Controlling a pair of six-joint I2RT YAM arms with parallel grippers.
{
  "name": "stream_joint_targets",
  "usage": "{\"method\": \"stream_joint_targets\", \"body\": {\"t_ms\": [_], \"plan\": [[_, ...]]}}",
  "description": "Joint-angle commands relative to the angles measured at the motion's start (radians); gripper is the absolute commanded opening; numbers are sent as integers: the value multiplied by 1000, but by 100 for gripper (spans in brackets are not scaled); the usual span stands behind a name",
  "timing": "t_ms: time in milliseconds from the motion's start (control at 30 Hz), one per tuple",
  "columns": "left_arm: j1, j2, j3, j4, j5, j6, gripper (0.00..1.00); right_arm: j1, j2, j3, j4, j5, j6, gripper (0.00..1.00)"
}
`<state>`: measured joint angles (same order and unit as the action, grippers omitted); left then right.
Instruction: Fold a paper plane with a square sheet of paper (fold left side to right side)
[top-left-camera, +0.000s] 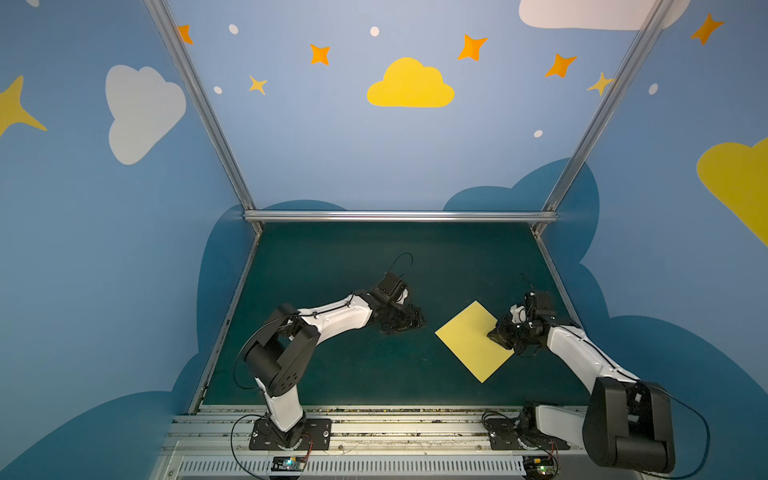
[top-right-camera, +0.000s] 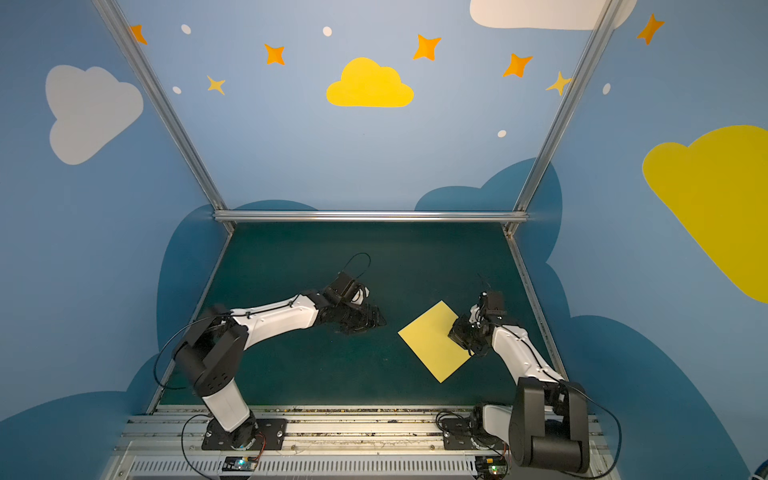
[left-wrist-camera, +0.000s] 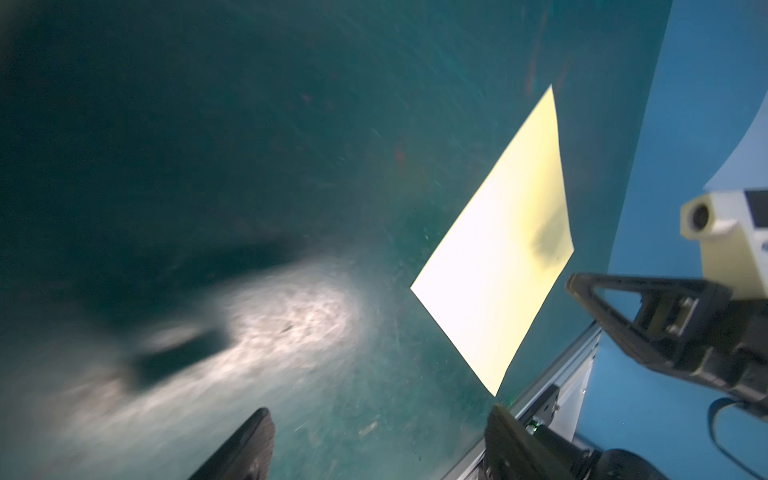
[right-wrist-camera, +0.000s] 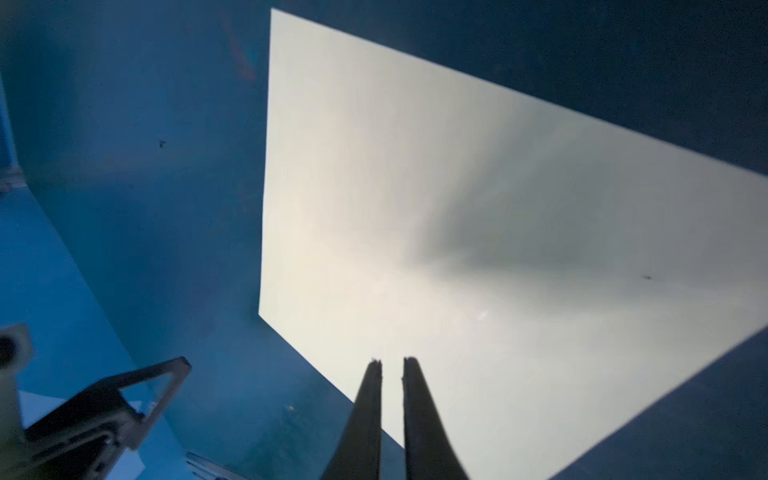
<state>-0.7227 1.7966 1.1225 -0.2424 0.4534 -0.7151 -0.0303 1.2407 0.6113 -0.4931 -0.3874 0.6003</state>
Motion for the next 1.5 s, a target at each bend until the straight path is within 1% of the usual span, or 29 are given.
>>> {"method": "stream_joint_targets", "body": {"t_ms": [0, 33, 233, 433, 733, 1033, 1333, 1367, 1467], "plan": [[-27, 57, 62, 23, 16, -32, 74, -21, 14, -12, 37, 0, 18, 1], [-38, 74, 80, 19, 10, -37, 73, -31, 21, -12, 42, 2, 23, 0], [-77, 143, 143, 23, -43, -73, 71, -89, 84, -24, 84, -37, 66, 0], [-99, 205, 208, -4, -52, -51, 71, -110, 149, -31, 104, -52, 100, 0], [-119, 283, 261, -9, -47, -44, 71, -126, 229, -42, 111, -66, 118, 0], [-152, 347, 320, 20, 3, -37, 71, -129, 237, -48, 101, -55, 115, 0], [-155, 388, 347, 137, 94, -38, 72, -129, 249, -37, 81, -47, 108, 0], [-156, 388, 359, 114, 87, -23, 72, -130, 250, -37, 81, -47, 106, 0], [-155, 351, 360, 30, 6, 20, 72, -130, 251, -37, 77, -42, 103, 0]]}}
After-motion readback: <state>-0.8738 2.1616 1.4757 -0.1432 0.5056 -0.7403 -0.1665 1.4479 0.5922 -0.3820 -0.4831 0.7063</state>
